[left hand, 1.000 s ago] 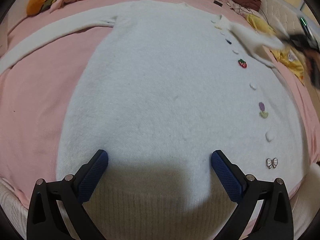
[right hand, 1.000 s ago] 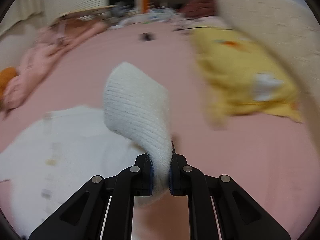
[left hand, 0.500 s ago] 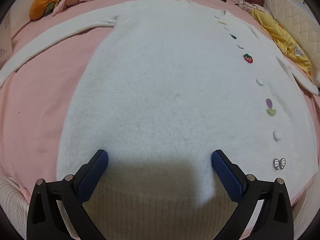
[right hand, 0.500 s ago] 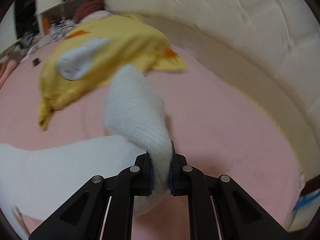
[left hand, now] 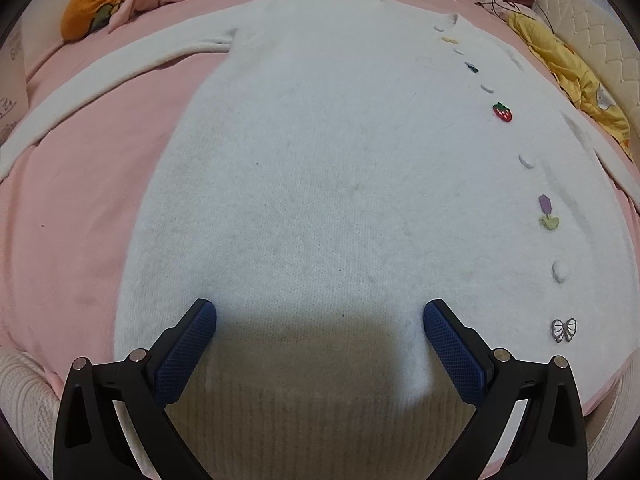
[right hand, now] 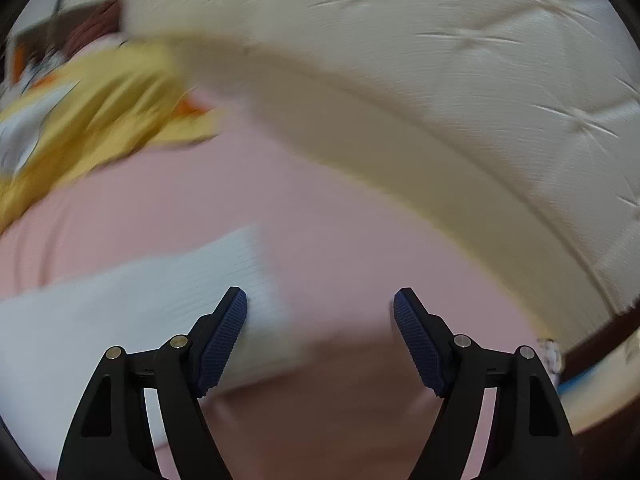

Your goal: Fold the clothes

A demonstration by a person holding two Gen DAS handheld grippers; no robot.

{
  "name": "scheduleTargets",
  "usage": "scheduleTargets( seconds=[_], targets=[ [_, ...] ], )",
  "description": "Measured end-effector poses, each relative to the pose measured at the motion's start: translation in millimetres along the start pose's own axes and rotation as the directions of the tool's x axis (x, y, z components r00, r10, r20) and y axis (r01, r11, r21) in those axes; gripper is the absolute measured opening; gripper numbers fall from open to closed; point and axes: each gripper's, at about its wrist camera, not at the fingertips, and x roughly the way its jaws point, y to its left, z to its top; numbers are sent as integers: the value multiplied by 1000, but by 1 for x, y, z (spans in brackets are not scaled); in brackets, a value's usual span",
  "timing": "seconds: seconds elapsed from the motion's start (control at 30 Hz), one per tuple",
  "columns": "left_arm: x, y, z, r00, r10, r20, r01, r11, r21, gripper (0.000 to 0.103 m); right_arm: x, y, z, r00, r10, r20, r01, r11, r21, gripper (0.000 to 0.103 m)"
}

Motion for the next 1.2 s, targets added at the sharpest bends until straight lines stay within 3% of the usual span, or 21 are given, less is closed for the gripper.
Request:
scheduleTargets(
  seconds=[0.07, 0.1, 0.17, 0.23, 0.3, 0.33, 0.37, 0.43, 0.47, 0.5, 0.57, 0.6, 0.7, 0.77, 0.9, 0.97, 1.0, 1.07, 1.1, 1.17, 1.2],
  targets=[
    [-1, 1, -2, 1000, 2, 3, -2, 1000, -2, 103, -18, -18, 3, 990, 135, 43, -139, 986, 96, 76],
    [-1, 1, -2, 1000, 3, 5, -3, 1000, -2, 103, -26, -14, 0, 963, 262, 59, -267, 960, 86, 76],
    [-1, 1, -5, 1000, 4, 7, -4, 1000, -2, 103, -42, -8, -5, 861, 501, 85, -507, 860, 62, 76],
    [-2, 1, -7, 1000, 5, 6, -5, 1000, -4, 103, -36, 18, -18, 768, 640, -22, -641, 768, -11, 76],
    [-2, 0, -8, 1000, 5, 5, -5, 1000, -5, 103, -20, 39, -36, 779, 607, -160, -622, 779, -75, 74],
    [-2, 0, -8, 1000, 4, 5, -4, 1000, -5, 103, -9, 41, -44, 824, 533, -193, -557, 825, -98, 61],
    [-2, 0, -8, 1000, 4, 6, -4, 1000, -5, 103, -7, 34, -45, 835, 525, -167, -542, 837, -76, 54],
    [-2, 1, -7, 1000, 2, 9, -2, 1000, -5, 103, -14, 14, -39, 884, 452, -114, -451, 892, 41, 48],
    [-2, 2, -5, 1000, 2, 9, -2, 1000, -4, 103, -21, 12, -35, 917, 387, -100, -383, 922, 55, 50],
    [-2, 3, -5, 1000, 2, 9, -2, 1000, -4, 103, -39, 19, -29, 971, 232, -58, -233, 972, -22, 51],
    [-2, 3, -5, 1000, 5, 10, -5, 1000, -1, 103, -75, 34, -33, 976, 216, 24, -210, 966, -148, 51],
    [-3, 4, -5, 1000, 4, 11, -4, 1000, -2, 103, -93, 41, -35, 975, 212, 66, -194, 958, -209, 52],
    [-3, 4, -5, 1000, 4, 20, -4, 1000, -1, 103, -162, 72, -55, 906, 423, 34, -398, 874, -278, 59],
    [-4, 3, -6, 1000, 8, 27, -8, 1000, 3, 103, -226, 104, -97, 815, 578, -38, -553, 758, -346, 61],
    [-9, 4, -10, 999, 14, 51, -15, 1000, 20, 103, -310, 166, -195, 667, 711, -221, -719, 538, -439, 70],
    [-13, 3, -11, 998, 20, 66, -22, 999, 30, 103, -340, 193, -251, 626, 703, -336, -763, 463, -451, 70],
    [-14, 4, -12, 997, 22, 71, -24, 999, 32, 103, -349, 204, -277, 622, 683, -383, -771, 448, -452, 70],
    [-9, 2, -10, 998, 14, 56, -16, 999, 30, 103, -359, 218, -322, 664, 600, -447, -745, 477, -467, 70],
    [-7, 2, -9, 999, 9, 45, -11, 1000, 28, 103, -356, 225, -335, 704, 546, -454, -709, 513, -484, 73],
    [-8, 1, -5, 1000, 13, 13, -14, 999, 36, 103, -370, 216, -346, 755, 532, -384, -655, 575, -491, 73],
    [-12, -1, -4, 1000, 14, -2, -14, 999, 36, 103, -376, 214, -346, 761, 512, -398, -648, 585, -488, 73]
  ],
)
